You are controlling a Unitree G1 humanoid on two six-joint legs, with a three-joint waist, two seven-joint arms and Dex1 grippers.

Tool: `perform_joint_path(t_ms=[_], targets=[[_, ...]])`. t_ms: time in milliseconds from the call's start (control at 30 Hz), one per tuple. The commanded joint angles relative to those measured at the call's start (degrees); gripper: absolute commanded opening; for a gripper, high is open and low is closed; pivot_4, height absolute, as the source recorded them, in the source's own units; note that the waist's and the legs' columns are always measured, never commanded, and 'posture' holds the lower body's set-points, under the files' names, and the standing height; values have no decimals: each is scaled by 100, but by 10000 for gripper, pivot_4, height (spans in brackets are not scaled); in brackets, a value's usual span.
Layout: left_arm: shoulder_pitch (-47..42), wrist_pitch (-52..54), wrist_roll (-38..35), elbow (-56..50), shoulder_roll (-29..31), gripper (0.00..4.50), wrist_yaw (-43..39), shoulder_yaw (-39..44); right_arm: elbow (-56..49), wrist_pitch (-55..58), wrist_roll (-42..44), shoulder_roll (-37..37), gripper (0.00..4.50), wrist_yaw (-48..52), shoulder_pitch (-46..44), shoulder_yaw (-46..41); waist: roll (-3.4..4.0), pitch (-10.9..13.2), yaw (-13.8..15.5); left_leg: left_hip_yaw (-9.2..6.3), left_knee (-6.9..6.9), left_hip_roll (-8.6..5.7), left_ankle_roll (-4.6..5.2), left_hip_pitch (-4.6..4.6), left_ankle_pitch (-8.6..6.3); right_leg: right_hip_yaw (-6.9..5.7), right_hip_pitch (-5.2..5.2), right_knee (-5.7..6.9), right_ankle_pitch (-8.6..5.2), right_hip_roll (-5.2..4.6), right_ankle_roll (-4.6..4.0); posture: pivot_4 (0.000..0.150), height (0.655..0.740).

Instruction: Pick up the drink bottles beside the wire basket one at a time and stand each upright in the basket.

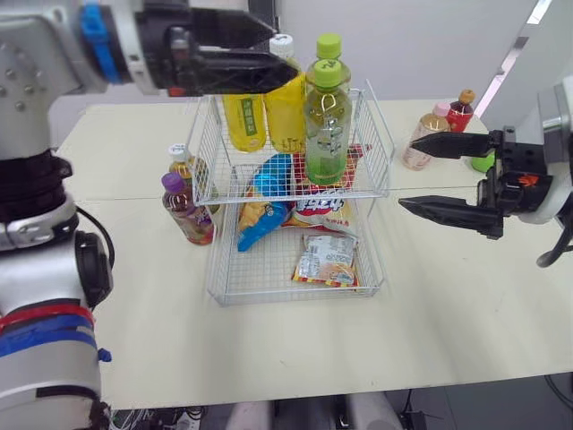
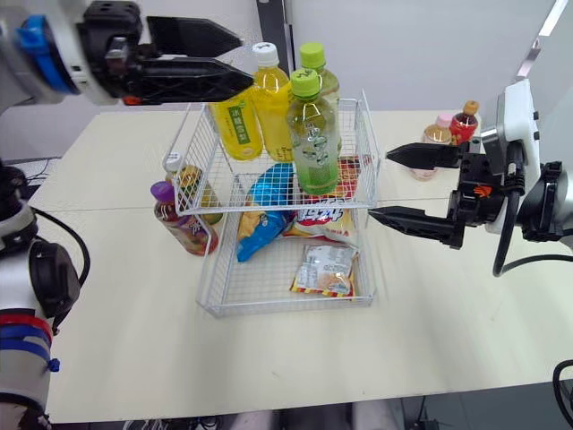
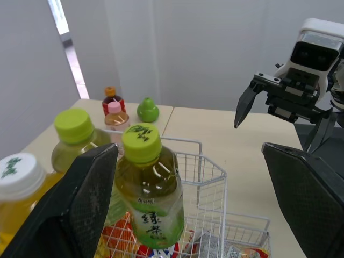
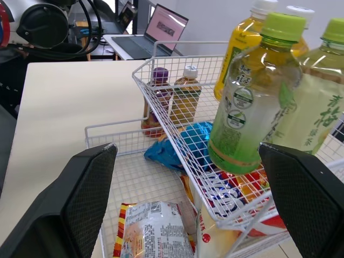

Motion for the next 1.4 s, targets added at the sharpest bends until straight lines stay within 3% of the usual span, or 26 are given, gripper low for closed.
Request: perform_joint_path(t_ms=[33,167,367,500,633,800,967,1133,1400], targets=[[258,151,-31,-368,368,44443,575,639,-91,-123,-90,87,45000,22,-363,284,0,0,-5,-3,0,0,0,1,0,-3,1,0,0,0,0,1500,7400],[1480,138,23,-831,1087,44443,873,1375,54,-253,-428,391,45000,81,-772,871,3,-1,-69,3,-7,6,0,9,0,4,-2,3,-1,1,-1,1500,7400],[3436,-49,24,-1137,1546,44443,871,2662,229,-438,-519,563,45000,443,-800,977,2,-1,-5,1,-5,4,0,5,0,1,-2,-2,-1,0,-3,1500,7400],[4529,-341,40,-1389,1231,44443,1108,3354,315,-580,-599,609,45000,626,-718,990,3,-1,55,0,-7,5,0,6,0,0,0,-10,0,-4,-4,1500,7400],[5455,-468,-70,-2171,434,44443,1630,3507,349,-656,-682,674,45000,696,-672,1007,3,-3,115,3,-6,4,-1,6,-1,0,7,-20,2,-10,-5,1500,7400],[5577,-581,28,-2855,-416,44443,2773,3168,304,-625,-702,745,45000,690,-665,1042,-5,-8,127,-4,-4,6,-1,3,-1,-4,7,-26,9,-20,-5,1500,7400],[5217,-869,359,-2900,-1213,44443,3948,2601,327,-582,-729,809,45000,653,-748,1089,-8,-10,125,-2,-3,4,-1,4,0,-6,8,-23,13,-22,-5,1500,7400],[5189,-1056,785,-2660,-1462,44443,4594,2121,311,-492,-691,808,45000,622,-832,1083,-8,-10,95,5,-5,2,-1,4,-1,0,5,-21,14,-7,-5,1500,7400],[5043,-1225,992,-2335,-1549,44443,4824,1631,272,-339,-626,804,45000,548,-932,1045,-8,-10,104,3,-5,2,-1,4,-1,-1,5,-21,14,-5,-5,1500,7400]])
